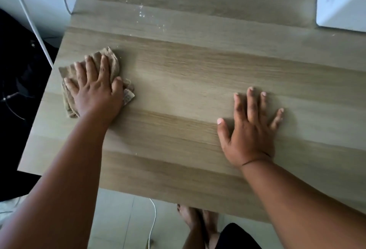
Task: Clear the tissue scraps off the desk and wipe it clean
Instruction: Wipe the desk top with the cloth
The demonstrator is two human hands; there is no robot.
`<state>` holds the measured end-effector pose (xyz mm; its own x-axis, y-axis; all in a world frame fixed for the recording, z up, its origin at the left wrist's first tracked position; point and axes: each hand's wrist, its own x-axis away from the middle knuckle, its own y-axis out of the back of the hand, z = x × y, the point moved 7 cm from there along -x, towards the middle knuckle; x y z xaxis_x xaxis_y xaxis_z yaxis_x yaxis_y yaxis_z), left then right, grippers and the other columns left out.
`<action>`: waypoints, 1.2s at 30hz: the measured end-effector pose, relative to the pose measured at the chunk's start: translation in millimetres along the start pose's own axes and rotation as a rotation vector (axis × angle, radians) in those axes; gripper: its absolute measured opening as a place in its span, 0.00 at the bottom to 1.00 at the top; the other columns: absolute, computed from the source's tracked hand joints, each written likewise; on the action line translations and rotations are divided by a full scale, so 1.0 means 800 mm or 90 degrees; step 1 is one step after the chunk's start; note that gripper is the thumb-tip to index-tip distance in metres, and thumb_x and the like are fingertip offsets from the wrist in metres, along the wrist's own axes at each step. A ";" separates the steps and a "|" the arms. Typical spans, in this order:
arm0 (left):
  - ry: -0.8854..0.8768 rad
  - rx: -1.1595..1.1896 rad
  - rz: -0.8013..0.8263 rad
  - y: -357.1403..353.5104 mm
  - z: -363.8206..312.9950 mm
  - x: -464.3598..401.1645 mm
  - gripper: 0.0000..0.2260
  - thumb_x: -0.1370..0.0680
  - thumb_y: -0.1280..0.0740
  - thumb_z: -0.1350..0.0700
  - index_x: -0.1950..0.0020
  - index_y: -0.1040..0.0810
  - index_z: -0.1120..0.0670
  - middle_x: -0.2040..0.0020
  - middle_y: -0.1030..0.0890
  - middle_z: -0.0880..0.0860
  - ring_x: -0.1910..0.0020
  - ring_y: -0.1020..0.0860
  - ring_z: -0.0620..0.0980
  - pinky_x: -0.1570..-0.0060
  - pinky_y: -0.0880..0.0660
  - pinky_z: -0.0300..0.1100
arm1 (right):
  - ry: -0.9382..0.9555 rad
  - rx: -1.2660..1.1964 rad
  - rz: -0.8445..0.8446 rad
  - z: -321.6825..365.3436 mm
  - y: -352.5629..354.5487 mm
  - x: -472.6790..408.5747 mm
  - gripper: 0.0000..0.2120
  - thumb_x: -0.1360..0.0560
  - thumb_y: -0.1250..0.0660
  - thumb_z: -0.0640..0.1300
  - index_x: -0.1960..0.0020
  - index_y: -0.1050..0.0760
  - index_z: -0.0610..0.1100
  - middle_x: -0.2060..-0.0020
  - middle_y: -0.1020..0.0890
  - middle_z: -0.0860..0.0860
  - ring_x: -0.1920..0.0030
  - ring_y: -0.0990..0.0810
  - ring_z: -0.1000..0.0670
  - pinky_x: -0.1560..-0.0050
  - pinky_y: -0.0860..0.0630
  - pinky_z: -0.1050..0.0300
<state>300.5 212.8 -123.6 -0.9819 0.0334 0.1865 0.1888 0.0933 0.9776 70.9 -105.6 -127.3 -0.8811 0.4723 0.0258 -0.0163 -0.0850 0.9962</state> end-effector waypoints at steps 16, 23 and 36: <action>-0.197 -0.030 0.002 -0.018 0.037 0.220 0.31 0.20 0.45 0.44 0.18 0.37 0.53 0.16 0.44 0.56 0.16 0.48 0.59 0.23 0.46 0.69 | -0.002 0.000 0.006 0.000 0.002 0.000 0.38 0.23 0.45 0.66 0.19 0.40 0.48 0.17 0.46 0.44 0.17 0.51 0.38 0.24 0.54 0.23; 0.115 0.029 -0.004 0.003 0.033 0.041 0.33 0.21 0.52 0.39 0.16 0.51 0.44 0.15 0.54 0.54 0.16 0.57 0.57 0.21 0.59 0.66 | 0.000 -0.004 0.009 0.001 0.003 0.000 0.38 0.23 0.46 0.66 0.18 0.40 0.48 0.16 0.48 0.45 0.17 0.53 0.39 0.24 0.54 0.23; -0.304 -0.037 -0.006 -0.014 -0.091 0.071 0.31 0.19 0.49 0.40 0.16 0.43 0.46 0.15 0.49 0.53 0.16 0.54 0.54 0.21 0.54 0.65 | -0.005 -0.008 0.028 0.002 0.006 0.001 0.38 0.23 0.47 0.66 0.18 0.40 0.47 0.16 0.48 0.45 0.17 0.52 0.40 0.24 0.55 0.24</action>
<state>241.3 141.0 -116.9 -0.8642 0.4875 0.1247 0.1653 0.0410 0.9854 71.2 -104.2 -122.1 -0.8776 0.4743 0.0699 0.0164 -0.1161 0.9931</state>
